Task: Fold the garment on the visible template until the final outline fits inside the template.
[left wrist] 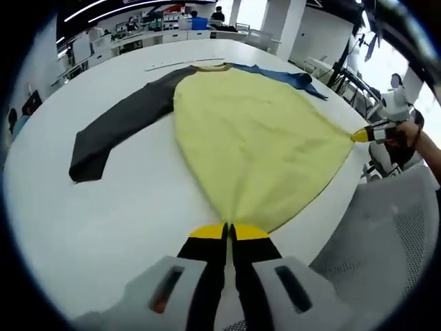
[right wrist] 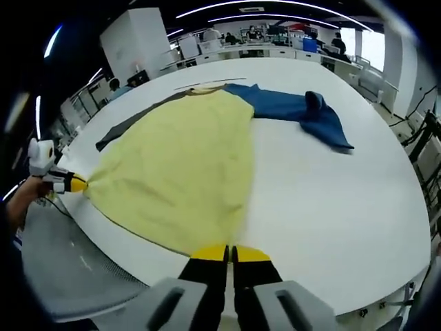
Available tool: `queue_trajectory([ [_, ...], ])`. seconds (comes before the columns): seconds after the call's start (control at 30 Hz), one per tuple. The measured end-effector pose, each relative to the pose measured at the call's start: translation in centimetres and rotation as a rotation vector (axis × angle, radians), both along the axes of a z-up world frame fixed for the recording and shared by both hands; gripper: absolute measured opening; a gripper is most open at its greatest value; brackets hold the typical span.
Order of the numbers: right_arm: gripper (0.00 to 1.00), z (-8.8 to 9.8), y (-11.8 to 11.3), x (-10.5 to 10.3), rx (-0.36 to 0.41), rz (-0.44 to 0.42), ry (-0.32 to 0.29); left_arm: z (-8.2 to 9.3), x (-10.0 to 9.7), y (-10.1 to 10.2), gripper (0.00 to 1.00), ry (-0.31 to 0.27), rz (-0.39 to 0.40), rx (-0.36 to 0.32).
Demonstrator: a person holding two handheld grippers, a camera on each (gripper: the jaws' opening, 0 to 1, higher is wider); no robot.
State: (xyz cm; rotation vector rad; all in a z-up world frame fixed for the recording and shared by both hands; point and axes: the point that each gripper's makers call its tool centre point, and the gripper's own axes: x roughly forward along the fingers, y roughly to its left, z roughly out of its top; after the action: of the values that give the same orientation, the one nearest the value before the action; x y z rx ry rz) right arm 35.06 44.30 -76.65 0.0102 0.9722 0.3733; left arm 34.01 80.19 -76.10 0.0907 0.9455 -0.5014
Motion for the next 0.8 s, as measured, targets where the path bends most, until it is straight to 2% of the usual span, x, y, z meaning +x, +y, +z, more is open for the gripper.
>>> queue_trajectory([
  [0.67,0.0,-0.4,-0.24,-0.36,0.002,-0.028,0.007,-0.84,-0.4,-0.03,0.0,0.014,0.016,-0.001],
  [0.8,0.0,-0.55,-0.13,-0.49,0.008,-0.023,0.016,-0.79,-0.35,-0.06,0.0,0.026,0.054,-0.042],
])
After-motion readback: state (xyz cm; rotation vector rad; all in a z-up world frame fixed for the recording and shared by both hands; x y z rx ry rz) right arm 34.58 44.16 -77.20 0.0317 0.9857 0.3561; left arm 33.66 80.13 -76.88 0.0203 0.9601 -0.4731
